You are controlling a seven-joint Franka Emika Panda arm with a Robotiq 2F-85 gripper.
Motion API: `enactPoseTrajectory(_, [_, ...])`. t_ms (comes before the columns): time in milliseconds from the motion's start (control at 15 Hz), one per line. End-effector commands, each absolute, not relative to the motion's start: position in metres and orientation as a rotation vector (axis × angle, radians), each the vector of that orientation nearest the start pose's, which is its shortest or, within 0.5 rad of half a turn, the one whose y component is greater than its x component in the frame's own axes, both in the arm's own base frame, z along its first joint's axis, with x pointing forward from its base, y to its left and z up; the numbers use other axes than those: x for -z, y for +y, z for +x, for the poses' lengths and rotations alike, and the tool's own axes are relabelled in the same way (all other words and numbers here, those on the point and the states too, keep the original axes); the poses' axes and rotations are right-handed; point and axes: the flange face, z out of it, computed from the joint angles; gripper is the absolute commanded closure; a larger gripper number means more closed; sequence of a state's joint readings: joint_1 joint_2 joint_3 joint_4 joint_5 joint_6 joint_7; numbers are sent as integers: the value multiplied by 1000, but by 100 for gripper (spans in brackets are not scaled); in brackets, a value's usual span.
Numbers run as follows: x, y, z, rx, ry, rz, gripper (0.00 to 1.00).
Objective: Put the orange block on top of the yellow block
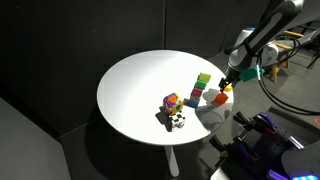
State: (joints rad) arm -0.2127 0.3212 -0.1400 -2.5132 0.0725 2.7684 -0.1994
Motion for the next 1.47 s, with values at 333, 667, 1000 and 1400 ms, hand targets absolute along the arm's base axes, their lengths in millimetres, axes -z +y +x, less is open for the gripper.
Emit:
enactPoseTrajectory(333, [-116,-173,452,-135,300,-3137,0])
enactPoseTrajectory(667, [-96,-177,455,-171,290,-3145,0])
enactPoseTrajectory(1000, [-84,-178,458,-191,282,-3146,0])
enactPoseTrajectory(1400, [-75,-178,462,-214,293,-3150,44])
